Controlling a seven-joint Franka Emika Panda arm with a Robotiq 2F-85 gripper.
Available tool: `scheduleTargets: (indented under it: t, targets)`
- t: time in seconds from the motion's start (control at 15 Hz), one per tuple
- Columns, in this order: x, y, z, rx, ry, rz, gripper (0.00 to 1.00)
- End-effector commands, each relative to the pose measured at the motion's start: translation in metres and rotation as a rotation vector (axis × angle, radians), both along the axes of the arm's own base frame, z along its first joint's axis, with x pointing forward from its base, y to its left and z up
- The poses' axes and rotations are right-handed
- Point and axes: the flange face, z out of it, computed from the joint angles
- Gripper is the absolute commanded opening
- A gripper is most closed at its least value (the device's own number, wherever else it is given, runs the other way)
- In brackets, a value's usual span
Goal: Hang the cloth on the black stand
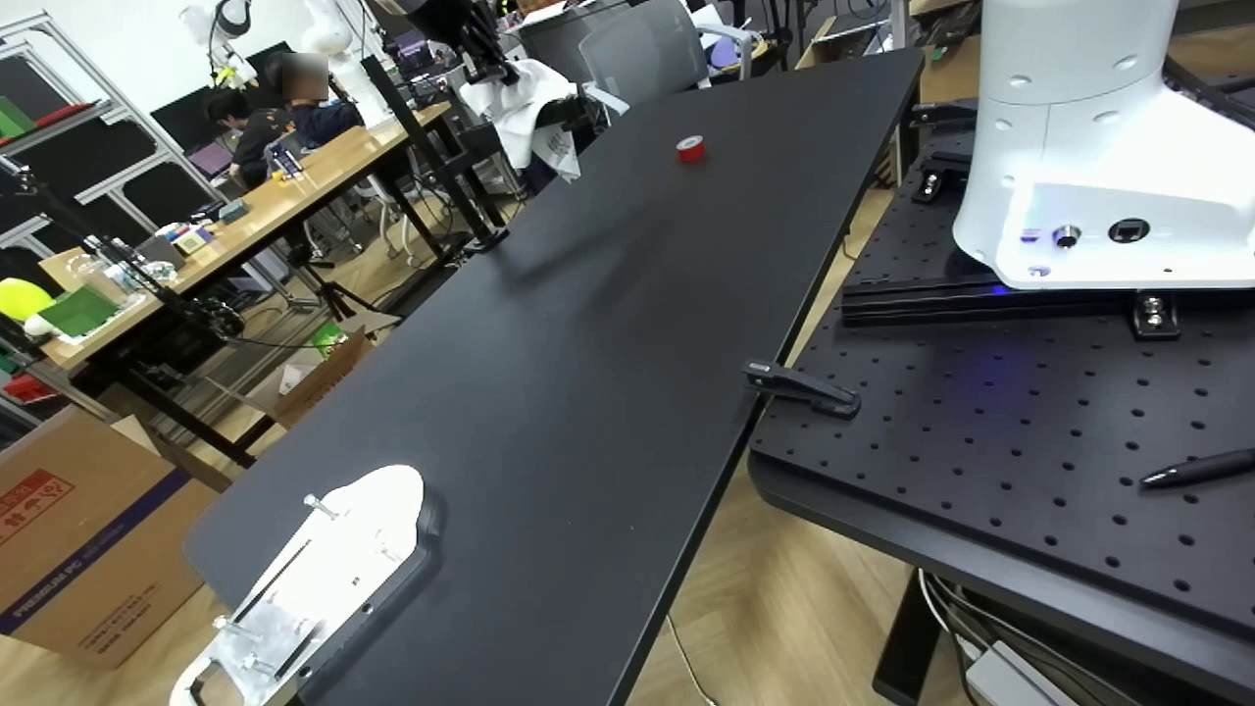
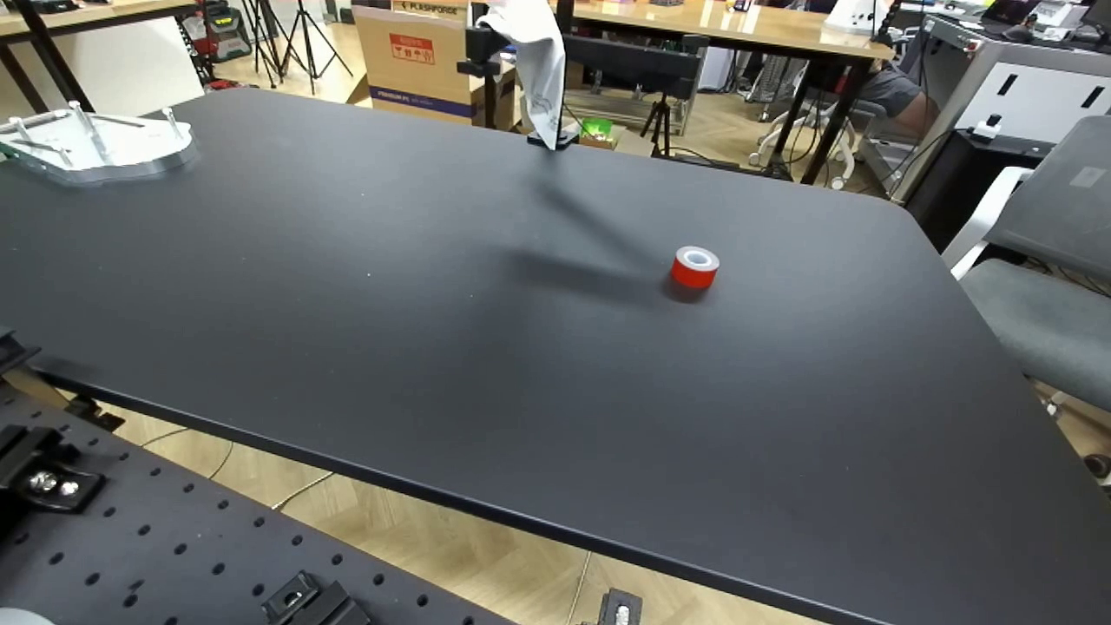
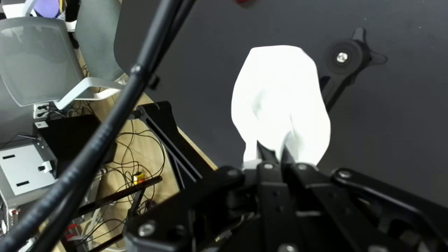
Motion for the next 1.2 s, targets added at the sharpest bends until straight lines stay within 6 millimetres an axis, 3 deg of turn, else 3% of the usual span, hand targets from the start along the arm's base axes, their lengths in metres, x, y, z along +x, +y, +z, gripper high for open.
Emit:
scheduleTargets:
  t: [0.0,0.33,1.13]
  targets:
    - [-0.003,0.017,0.017,-0.021,-0.042,0.027,0.01]
    - [-0.008,0.025,0.009,-0.018,-0.011,0.048,0.01]
    - [-0.008,0.005,-0.036,-0.063,0.119,0.03,0.01]
